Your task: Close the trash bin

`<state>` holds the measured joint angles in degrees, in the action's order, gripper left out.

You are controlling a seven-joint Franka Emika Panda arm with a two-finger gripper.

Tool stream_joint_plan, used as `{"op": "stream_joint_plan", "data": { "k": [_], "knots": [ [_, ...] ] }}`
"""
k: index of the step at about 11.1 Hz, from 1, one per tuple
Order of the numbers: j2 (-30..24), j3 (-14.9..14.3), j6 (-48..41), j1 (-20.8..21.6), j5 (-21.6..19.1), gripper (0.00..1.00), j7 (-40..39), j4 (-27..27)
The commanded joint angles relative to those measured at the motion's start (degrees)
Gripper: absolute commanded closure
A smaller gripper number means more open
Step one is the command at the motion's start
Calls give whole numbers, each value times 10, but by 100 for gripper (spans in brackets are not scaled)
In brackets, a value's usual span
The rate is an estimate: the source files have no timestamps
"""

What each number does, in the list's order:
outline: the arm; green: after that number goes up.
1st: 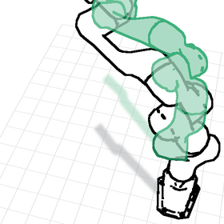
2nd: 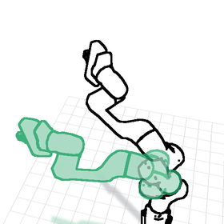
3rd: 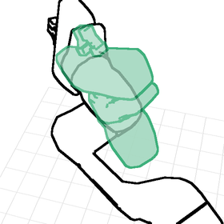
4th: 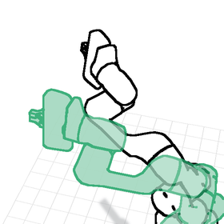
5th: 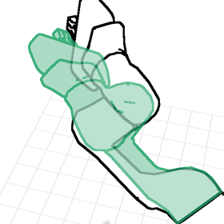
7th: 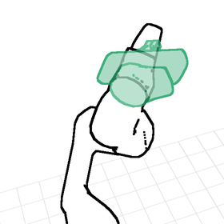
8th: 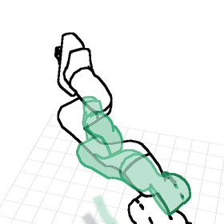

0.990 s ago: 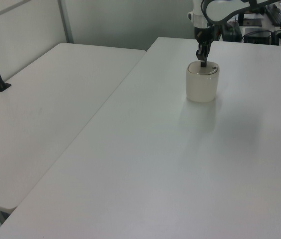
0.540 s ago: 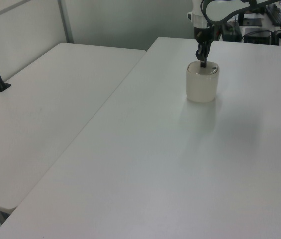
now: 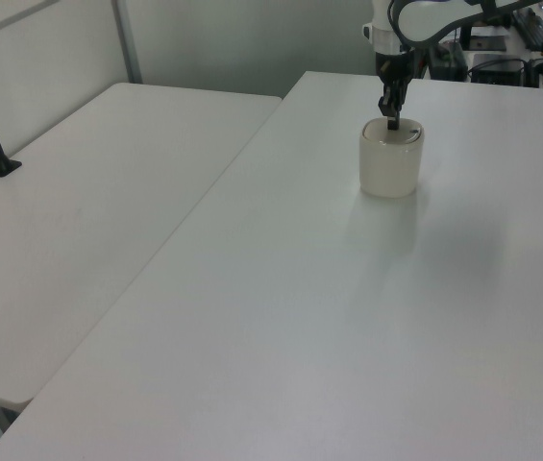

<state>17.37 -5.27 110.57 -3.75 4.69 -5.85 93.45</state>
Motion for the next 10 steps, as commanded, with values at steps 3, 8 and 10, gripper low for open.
{"op": "stream_joint_plan", "data": {
  "k": [3, 8, 10],
  "knots": [
    [17, -8, 12, 2, 6, 96, 8, 1],
    [9, -8, 7, 3, 5, 96, 8, -1],
    [-6, -8, -1, 3, 4, 95, 9, -1]
  ]
}}
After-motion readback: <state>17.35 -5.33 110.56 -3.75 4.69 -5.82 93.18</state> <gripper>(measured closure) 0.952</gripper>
